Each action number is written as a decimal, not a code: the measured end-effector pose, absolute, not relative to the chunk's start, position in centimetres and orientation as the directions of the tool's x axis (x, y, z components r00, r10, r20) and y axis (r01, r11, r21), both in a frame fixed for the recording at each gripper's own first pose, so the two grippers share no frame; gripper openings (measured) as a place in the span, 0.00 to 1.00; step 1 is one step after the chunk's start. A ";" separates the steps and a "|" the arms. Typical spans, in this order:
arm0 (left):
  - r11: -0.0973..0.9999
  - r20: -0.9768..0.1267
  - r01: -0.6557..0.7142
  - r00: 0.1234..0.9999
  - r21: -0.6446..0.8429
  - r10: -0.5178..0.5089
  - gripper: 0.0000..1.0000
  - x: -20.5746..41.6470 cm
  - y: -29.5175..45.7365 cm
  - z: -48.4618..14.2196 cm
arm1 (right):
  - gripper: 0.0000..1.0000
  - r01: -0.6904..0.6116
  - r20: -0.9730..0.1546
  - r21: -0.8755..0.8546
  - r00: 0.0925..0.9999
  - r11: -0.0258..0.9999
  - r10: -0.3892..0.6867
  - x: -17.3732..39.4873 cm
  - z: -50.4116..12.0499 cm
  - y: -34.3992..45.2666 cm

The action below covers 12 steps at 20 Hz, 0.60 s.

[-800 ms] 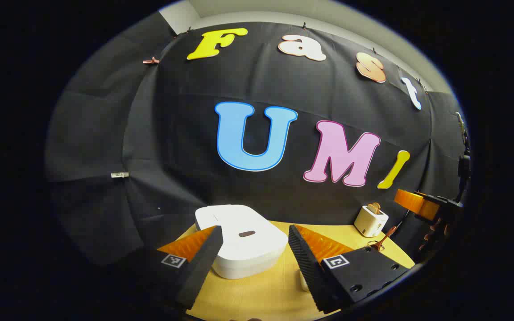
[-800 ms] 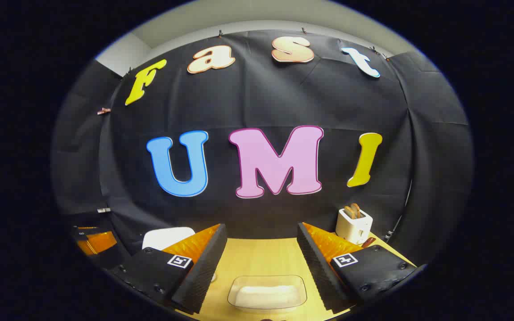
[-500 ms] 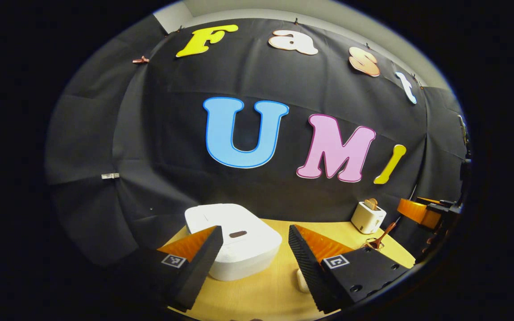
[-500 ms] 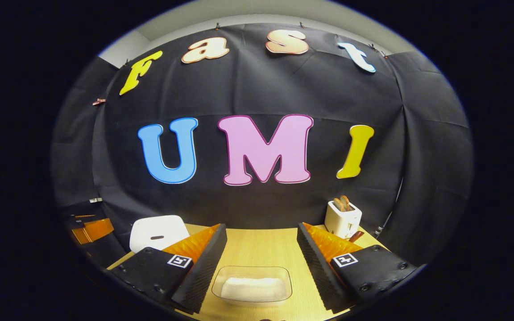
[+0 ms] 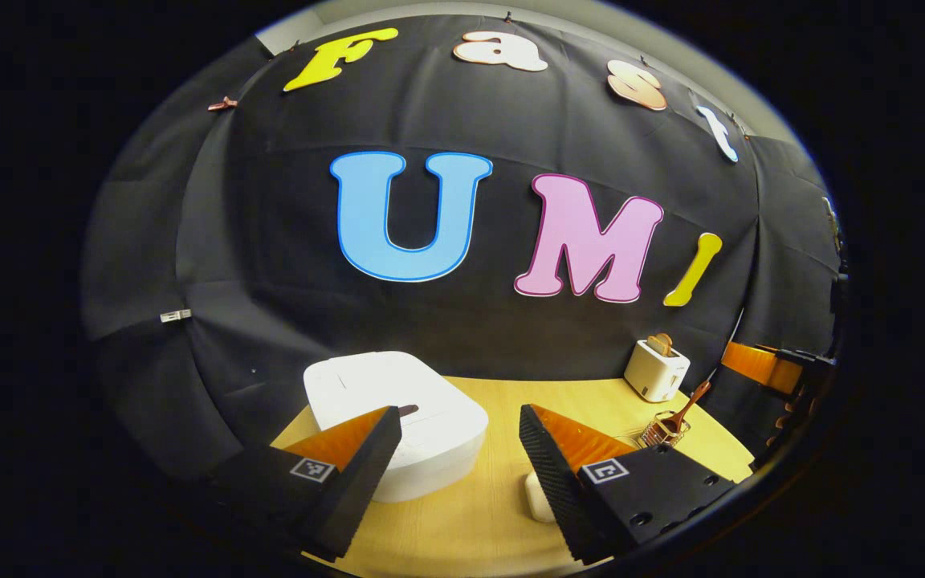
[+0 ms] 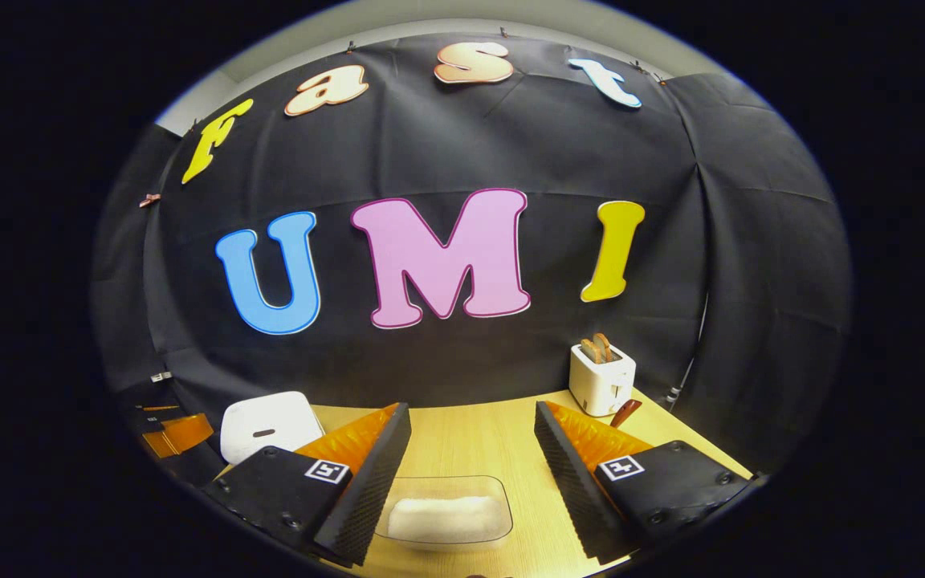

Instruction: Close the left gripper, press the button to open the rice cooker; take a wooden spoon from the chopstick holder with the right hand, scoop a spoonful of rice and pour it into the rice cooker, then put the wooden spoon back into the chopstick holder.

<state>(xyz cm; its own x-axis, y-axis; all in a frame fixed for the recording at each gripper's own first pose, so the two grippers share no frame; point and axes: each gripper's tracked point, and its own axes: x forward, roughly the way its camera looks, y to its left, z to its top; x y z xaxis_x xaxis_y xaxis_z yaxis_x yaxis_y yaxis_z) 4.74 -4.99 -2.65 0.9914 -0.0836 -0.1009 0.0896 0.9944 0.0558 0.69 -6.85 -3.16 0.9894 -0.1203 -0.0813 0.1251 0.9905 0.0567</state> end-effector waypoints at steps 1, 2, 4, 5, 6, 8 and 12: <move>0.994 -0.099 0.095 0.991 0.059 -0.088 0.96 5.1 -5.1 -2.5 | 0.96 0.132 -0.083 0.060 0.988 0.989 -0.127 0.7 -3.3 -7.2; 0.993 -0.096 0.097 0.991 0.066 -0.090 0.96 5.4 -5.2 -2.4 | 0.97 0.140 -0.086 0.063 0.987 0.988 -0.134 0.6 -3.4 -7.6; 0.991 -0.098 0.101 0.991 0.082 -0.093 0.96 6.0 -5.2 -2.3 | 0.98 0.160 -0.091 0.069 0.984 0.985 -0.153 0.4 -3.6 -8.4; 0.991 -0.099 0.102 0.991 0.088 -0.094 0.96 6.3 -5.1 -2.2 | 0.98 0.170 -0.094 0.073 0.982 0.983 -0.163 0.3 -3.8 -8.8; 0.991 -0.100 0.102 0.991 0.092 -0.093 0.96 6.6 -5.0 -2.1 | 0.98 0.182 -0.098 0.076 0.980 0.980 -0.174 0.2 -3.9 -9.2; 0.990 -0.098 0.108 0.990 0.092 -0.099 0.93 7.3 -5.0 -1.8 | 0.98 0.210 -0.111 0.085 0.973 0.974 -0.200 0.0 -4.2 -10.2; 0.989 -0.084 0.094 0.993 0.117 -0.084 0.56 9.2 -3.7 -0.7 | 0.98 0.246 -0.137 0.104 0.963 0.964 -0.231 -0.3 -4.9 -11.1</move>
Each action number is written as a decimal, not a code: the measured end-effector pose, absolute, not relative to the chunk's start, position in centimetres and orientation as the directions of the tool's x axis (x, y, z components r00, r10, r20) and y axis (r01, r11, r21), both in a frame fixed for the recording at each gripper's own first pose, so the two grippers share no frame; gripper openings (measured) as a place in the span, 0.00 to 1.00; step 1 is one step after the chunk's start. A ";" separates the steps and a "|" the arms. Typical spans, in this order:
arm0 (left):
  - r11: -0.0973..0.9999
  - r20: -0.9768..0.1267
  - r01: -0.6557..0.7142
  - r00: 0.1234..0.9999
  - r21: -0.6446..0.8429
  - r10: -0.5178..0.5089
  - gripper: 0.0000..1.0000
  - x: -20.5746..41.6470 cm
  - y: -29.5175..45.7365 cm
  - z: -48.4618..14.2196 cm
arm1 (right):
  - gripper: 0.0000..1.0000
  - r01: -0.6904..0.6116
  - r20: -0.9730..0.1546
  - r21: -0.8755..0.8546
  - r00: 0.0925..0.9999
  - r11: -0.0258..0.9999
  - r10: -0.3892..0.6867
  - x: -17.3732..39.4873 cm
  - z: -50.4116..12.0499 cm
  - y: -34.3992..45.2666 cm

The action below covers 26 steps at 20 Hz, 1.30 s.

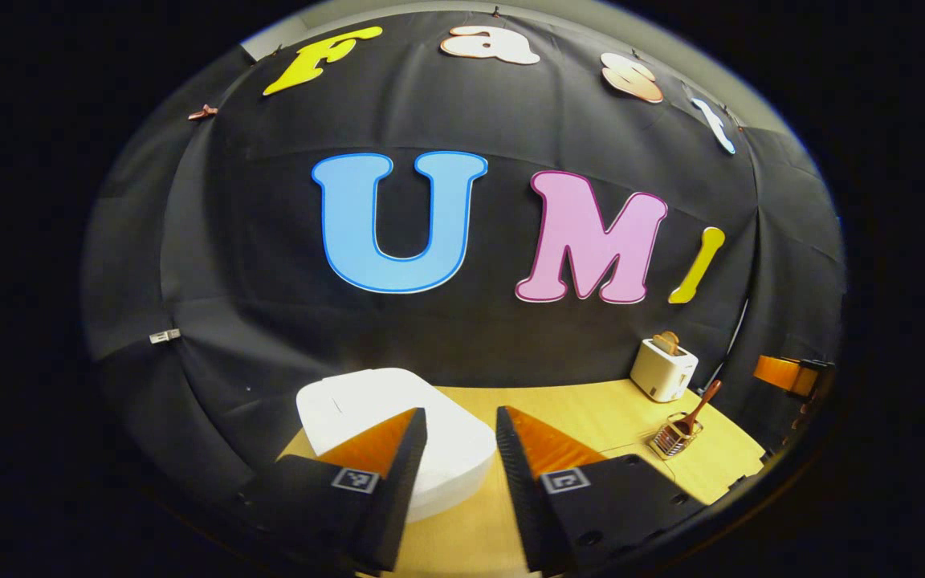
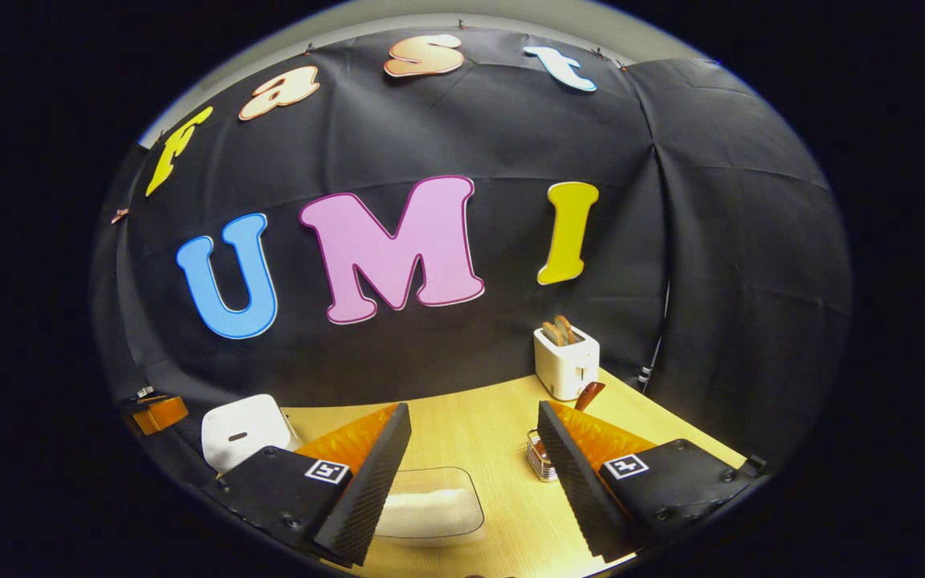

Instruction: Close the left gripper, press the button to open the rice cooker; take a wooden spoon from the chopstick holder with the right hand, scoop a spoonful of rice and pour it into the rice cooker, then put the wooden spoon back into the chopstick holder.

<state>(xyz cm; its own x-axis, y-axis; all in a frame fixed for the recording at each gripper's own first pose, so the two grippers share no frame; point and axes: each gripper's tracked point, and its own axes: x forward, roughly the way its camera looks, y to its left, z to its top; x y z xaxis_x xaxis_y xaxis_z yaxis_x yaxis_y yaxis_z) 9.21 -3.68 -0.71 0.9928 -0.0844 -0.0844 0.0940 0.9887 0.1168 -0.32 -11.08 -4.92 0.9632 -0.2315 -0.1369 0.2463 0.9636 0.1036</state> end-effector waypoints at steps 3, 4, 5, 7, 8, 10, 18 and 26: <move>0.988 -0.100 0.104 0.991 0.112 -0.093 0.32 10.6 -2.7 -0.5 | 0.98 0.250 -0.135 0.096 0.962 0.963 -0.237 -0.5 -4.9 -11.2; 0.989 -0.102 0.106 0.990 0.107 -0.095 0.28 11.2 -2.4 -0.5 | 0.98 0.253 -0.137 0.091 0.961 0.963 -0.239 -0.6 -4.9 -11.3; 0.988 -0.106 0.110 0.990 0.111 -0.098 0.22 11.7 -2.2 -0.5 | 0.99 0.256 -0.140 0.087 0.960 0.963 -0.243 -0.5 -5.1 -11.5; 0.986 -0.126 0.084 0.990 0.142 -0.066 0.12 13.0 -1.0 -1.0 | 0.98 0.266 -0.148 0.085 0.956 0.960 -0.251 -0.8 -5.3 -11.8; 0.985 -0.144 0.095 0.987 0.144 -0.074 0.07 13.5 -0.9 -1.5 | 0.98 0.271 -0.153 0.085 0.954 0.959 -0.257 -0.9 -5.4 -12.0; 0.982 -0.190 0.147 0.974 0.116 -0.123 0.05 14.8 -1.3 -2.9 | 0.98 0.281 -0.164 0.085 0.950 0.956 -0.265 -1.2 -5.6 -12.2; 0.985 -0.325 0.138 0.941 0.107 -0.096 0.05 21.5 1.3 -8.5 | 0.98 0.315 -0.205 0.057 0.932 0.947 -0.298 -2.3 -6.9 -13.2; 0.990 -0.411 0.111 0.909 0.091 -0.064 0.05 21.9 2.5 -12.0 | 0.99 0.325 -0.223 0.051 0.925 0.944 -0.307 -1.8 -7.6 -13.7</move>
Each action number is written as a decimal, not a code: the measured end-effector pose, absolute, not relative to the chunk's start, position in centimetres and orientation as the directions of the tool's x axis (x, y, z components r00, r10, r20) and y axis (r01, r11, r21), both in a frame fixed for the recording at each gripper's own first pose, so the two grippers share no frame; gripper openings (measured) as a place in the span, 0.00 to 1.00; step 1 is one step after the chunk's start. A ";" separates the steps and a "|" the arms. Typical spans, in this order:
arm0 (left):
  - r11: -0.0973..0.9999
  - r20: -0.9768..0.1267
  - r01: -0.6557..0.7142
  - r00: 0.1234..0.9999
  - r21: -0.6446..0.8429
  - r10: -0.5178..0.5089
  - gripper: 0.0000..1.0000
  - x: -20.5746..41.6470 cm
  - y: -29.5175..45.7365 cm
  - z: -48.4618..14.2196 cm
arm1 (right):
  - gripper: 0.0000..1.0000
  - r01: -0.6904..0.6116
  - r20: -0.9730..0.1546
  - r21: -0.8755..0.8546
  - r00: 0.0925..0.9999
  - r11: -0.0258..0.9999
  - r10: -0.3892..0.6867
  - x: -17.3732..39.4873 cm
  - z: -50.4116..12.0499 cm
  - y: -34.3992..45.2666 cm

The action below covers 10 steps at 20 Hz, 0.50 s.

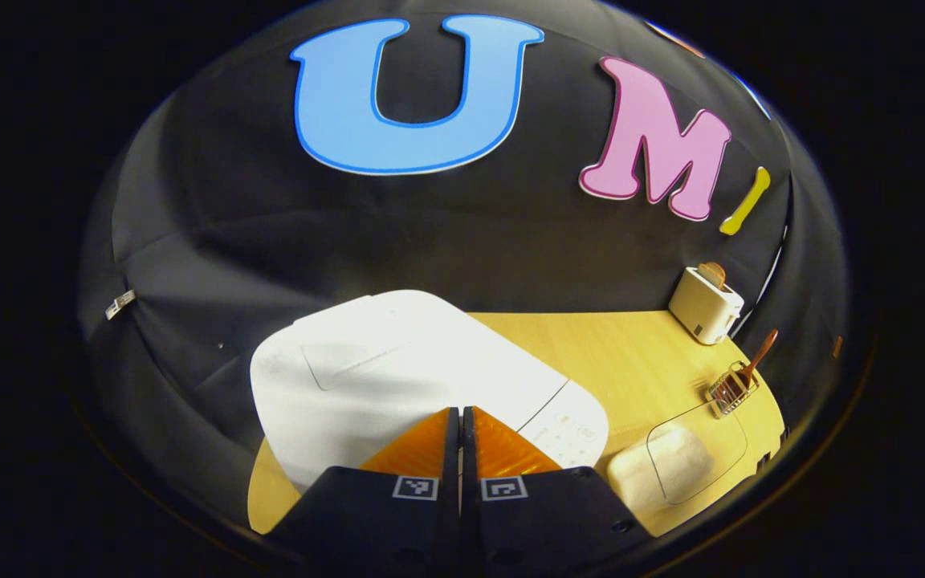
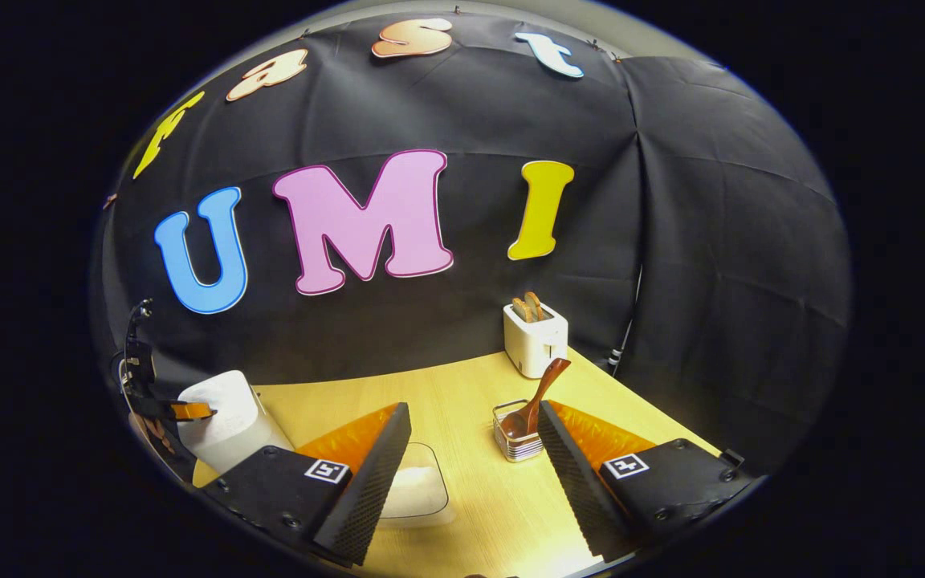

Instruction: Close the left gripper, press the button to open the rice cooker; take a wooden spoon from the chopstick holder with the right hand, scoop a spoonful of rice and pour it into the rice cooker, then put the wooden spoon back into the chopstick holder.

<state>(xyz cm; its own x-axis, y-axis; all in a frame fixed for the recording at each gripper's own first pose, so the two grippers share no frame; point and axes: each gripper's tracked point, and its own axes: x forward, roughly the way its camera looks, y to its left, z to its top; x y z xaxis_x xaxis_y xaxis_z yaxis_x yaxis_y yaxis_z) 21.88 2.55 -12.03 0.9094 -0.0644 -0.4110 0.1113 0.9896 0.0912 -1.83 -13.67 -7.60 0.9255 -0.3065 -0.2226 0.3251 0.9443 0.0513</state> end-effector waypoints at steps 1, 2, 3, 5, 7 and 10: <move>0.990 -0.412 0.109 0.909 0.085 -0.065 0.05 21.9 2.5 -12.1 | 0.99 0.321 -0.223 0.051 0.926 0.946 -0.303 -1.8 -7.7 -13.6; 0.991 -0.413 0.108 0.909 0.082 -0.065 0.05 21.8 2.6 -12.2 | 0.99 0.318 -0.225 0.051 0.927 0.947 -0.299 -1.7 -7.8 -13.5; 0.991 -0.419 0.107 0.906 0.084 -0.063 0.02 21.8 2.6 -12.2 | 0.99 0.314 -0.225 0.051 0.928 0.948 -0.295 -1.7 -7.8 -13.4; 0.988 -0.433 0.110 0.900 0.105 -0.054 0.06 21.8 2.6 -12.5 | 0.99 0.306 -0.232 0.052 0.930 0.951 -0.286 -1.6 -8.1 -13.3; 0.986 -0.441 0.110 0.896 0.122 -0.046 0.06 21.8 2.6 -12.6 | 0.99 0.298 -0.240 0.056 0.930 0.953 -0.277 -1.5 -8.4 -13.2; 0.991 -0.450 0.100 0.892 0.088 -0.050 0.06 22.0 2.6 -12.8 | 0.99 0.291 -0.243 0.058 0.932 0.955 -0.269 -1.6 -8.5 -13.2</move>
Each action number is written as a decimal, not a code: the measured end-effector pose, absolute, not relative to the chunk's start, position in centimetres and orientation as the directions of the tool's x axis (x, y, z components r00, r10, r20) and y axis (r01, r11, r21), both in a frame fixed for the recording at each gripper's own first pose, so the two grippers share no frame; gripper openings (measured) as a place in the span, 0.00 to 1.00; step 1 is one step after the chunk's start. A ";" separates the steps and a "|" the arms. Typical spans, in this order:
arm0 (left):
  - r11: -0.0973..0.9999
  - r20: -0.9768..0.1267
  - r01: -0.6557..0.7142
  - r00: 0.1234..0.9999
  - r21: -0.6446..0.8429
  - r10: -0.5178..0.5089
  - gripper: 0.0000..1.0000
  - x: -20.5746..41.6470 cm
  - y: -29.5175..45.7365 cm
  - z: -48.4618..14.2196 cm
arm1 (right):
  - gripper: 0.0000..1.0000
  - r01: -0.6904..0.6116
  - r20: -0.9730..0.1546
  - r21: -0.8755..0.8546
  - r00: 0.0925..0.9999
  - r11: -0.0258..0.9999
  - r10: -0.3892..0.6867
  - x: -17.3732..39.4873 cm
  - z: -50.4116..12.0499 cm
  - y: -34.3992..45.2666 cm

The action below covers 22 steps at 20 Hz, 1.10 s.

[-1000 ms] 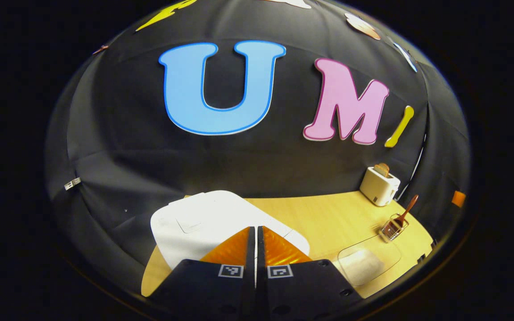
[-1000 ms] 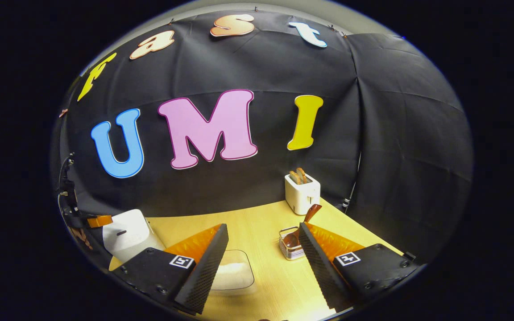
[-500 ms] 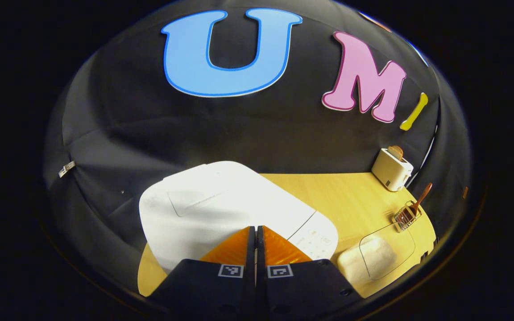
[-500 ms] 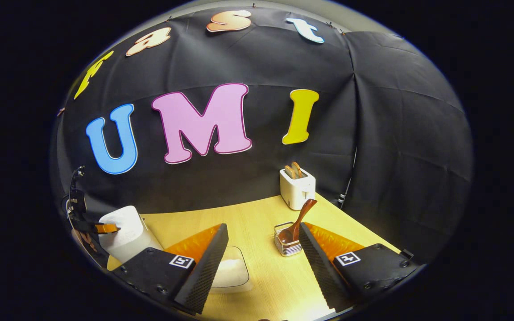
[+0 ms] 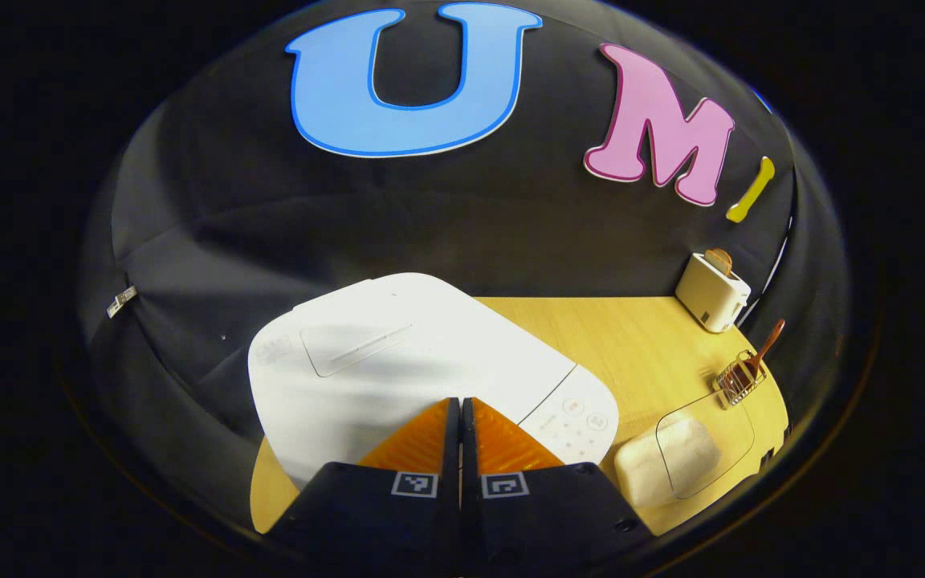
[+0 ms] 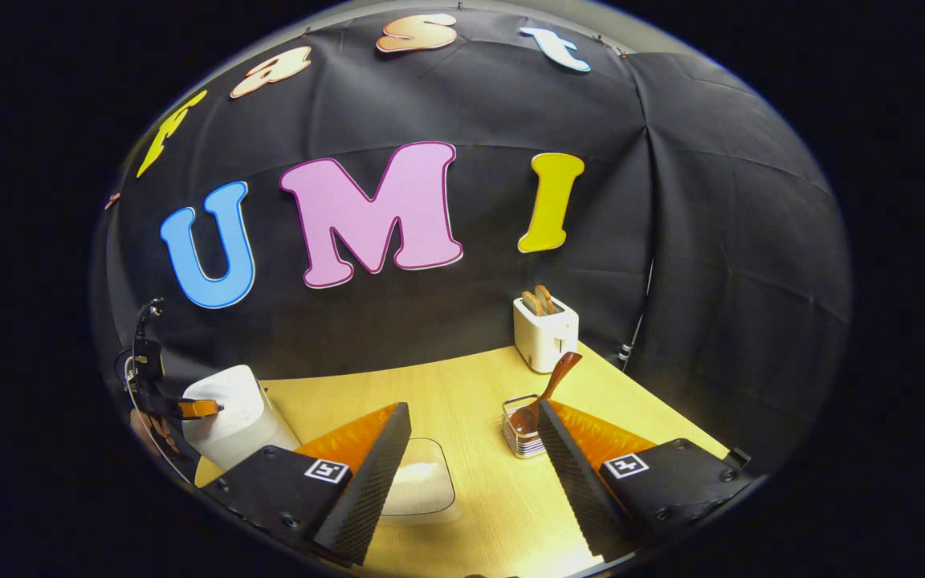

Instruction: Close the left gripper, press the button to open the rice cooker; take a wooden spoon from the chopstick holder with the right hand, scoop a spoonful of rice and pour it into the rice cooker, then put the wooden spoon back into the chopstick holder.

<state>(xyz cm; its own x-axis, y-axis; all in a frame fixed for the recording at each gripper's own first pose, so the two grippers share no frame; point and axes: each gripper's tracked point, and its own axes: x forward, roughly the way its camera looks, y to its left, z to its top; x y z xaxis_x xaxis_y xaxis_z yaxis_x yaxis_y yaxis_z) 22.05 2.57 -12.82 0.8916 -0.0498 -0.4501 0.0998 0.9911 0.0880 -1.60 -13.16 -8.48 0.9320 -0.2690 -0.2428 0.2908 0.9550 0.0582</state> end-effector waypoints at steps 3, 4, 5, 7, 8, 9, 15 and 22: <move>0.992 -0.418 0.097 0.907 0.083 -0.053 0.06 21.9 2.5 -12.1 | 0.99 0.292 -0.243 0.049 0.931 0.955 -0.273 -2.3 -8.5 -13.7; 0.991 -0.383 0.090 0.923 0.098 -0.045 0.06 21.8 2.5 -11.1 | 0.98 0.299 -0.242 0.051 0.930 0.953 -0.278 -2.5 -8.5 -14.0; 0.989 -0.338 0.075 0.941 0.127 -0.028 0.06 21.7 2.4 -9.6 | 0.98 0.308 -0.239 0.053 0.928 0.950 -0.287 -2.7 -8.5 -14.5; 0.983 -0.238 0.052 0.971 0.176 -0.009 0.06 21.5 1.9 -6.0 | 0.99 0.324 -0.235 0.062 0.924 0.944 -0.301 -2.7 -8.4 -15.2; 0.980 -0.190 0.047 0.982 0.191 -0.010 0.06 21.1 1.3 -4.1 | 0.98 0.327 -0.239 0.069 0.923 0.942 -0.303 -2.6 -8.5 -15.4; 0.977 -0.149 0.040 0.989 0.207 -0.009 0.06 20.8 0.8 -2.5 | 0.99 0.326 -0.242 0.075 0.923 0.942 -0.300 -2.5 -8.7 -15.4; 0.979 0.038 0.019 0.999 0.205 -0.027 0.05 16.4 -0.9 3.3 | 0.99 0.290 -0.244 0.084 0.934 0.953 -0.262 -1.1 -9.1 -15.1; 0.983 -0.013 0.068 0.998 0.172 -0.067 0.05 11.7 -4.5 0.5 | 0.98 0.302 -0.262 0.083 0.926 0.950 -0.272 1.7 -10.1 -18.6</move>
<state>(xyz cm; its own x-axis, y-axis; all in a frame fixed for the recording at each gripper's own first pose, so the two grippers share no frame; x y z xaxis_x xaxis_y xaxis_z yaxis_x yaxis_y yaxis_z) 11.68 -4.45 0.47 0.9977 -0.0665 -0.0133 0.0678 0.9827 0.1723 1.73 -18.64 -10.11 0.9261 -0.2715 -0.2618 0.3020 0.9497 0.0833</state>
